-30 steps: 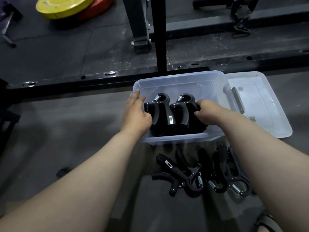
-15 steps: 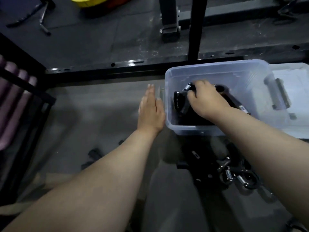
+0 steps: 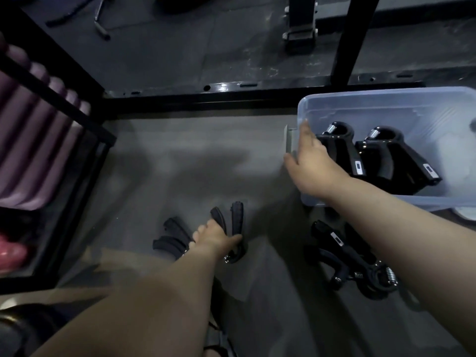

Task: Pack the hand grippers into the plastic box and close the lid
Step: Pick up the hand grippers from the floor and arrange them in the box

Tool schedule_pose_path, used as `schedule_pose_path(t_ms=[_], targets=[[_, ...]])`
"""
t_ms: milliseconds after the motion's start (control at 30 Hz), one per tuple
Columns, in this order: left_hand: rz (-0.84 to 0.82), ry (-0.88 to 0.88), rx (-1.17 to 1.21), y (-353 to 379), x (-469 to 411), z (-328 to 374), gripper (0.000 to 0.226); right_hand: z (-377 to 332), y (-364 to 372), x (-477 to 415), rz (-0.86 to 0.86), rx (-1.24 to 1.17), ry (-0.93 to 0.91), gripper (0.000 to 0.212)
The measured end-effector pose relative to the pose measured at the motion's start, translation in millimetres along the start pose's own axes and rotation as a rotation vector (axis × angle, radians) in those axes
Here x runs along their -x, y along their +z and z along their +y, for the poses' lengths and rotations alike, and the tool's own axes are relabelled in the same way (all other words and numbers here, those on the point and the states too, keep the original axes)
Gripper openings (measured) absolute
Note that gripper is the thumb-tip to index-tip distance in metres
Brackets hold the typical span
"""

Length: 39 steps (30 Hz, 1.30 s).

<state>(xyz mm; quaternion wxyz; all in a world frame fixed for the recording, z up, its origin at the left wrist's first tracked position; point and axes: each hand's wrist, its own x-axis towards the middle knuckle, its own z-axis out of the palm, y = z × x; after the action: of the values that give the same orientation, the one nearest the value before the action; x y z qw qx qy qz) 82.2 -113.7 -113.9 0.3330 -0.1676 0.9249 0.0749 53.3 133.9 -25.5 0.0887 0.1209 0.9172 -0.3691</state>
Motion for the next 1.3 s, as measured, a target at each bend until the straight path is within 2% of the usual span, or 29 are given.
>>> schedule_pose_path(t_ms=[233, 367, 433, 500, 600, 733, 833, 933, 1000, 1100, 1167, 1200, 1300], targets=[[0.079, 0.008, -0.126, 13.3, 5.0, 13.8, 0.101, -2.6, -0.8, -0.9, -0.012, -0.001, 0.018, 0.080], [0.109, 0.087, -0.240, 20.8, 8.1, 22.0, 0.085, -4.6, 1.5, -0.9, -0.010, 0.008, 0.022, 0.079], [0.121, 0.138, -0.317, 18.6, 9.1, 27.6, 0.083, -5.0, 0.7, -0.7, -0.013, 0.002, 0.023, 0.079], [0.165, 0.159, -0.296, 13.2, 9.3, 34.8, 0.084, -4.3, -0.2, -0.9, -0.021, 0.000, 0.020, 0.079], [0.197, 0.126, 0.008, -5.4, 6.3, 53.0, 0.086, -3.7, -1.7, -1.1, -0.024, 0.021, 0.004, 0.079], [0.220, 0.115, 0.685, -37.5, 2.2, 95.7, 0.079, -2.5, -2.1, -2.2, -0.009, 0.038, -0.025, 0.078], [0.127, 0.218, 1.080, -62.0, 18.3, 129.4, 0.063, 2.3, -3.8, -4.1, -0.012, -0.077, -0.025, 0.070], [0.119, 0.330, 1.301, -86.9, 27.0, 155.8, 0.063, 8.5, -12.4, -7.3, 0.083, -0.276, -0.040, 0.048], [0.184, 0.434, 1.238, -101.7, 31.1, 166.1, 0.062, 7.8, -24.2, -13.5, 0.184, -0.409, 0.001, 0.037], [0.296, 0.696, 0.867, -120.6, 34.9, 172.6, 0.063, 1.9, -57.5, -23.4, 0.257, -0.885, 0.149, 0.023], [0.300, 0.880, 0.623, -128.9, 41.7, 176.1, 0.064, 0.9, -88.1, -23.0, 0.144, -1.119, 0.196, 0.032], [0.298, 0.968, 0.526, -131.2, 44.2, 178.1, 0.064, 3.0, -101.4, -21.5, 0.049, -1.156, 0.188, 0.039], [0.274, 1.172, 0.290, -133.3, 58.4, 188.9, 0.069, 7.8, -128.2, -12.0, -0.183, -1.022, 0.112, 0.047]])
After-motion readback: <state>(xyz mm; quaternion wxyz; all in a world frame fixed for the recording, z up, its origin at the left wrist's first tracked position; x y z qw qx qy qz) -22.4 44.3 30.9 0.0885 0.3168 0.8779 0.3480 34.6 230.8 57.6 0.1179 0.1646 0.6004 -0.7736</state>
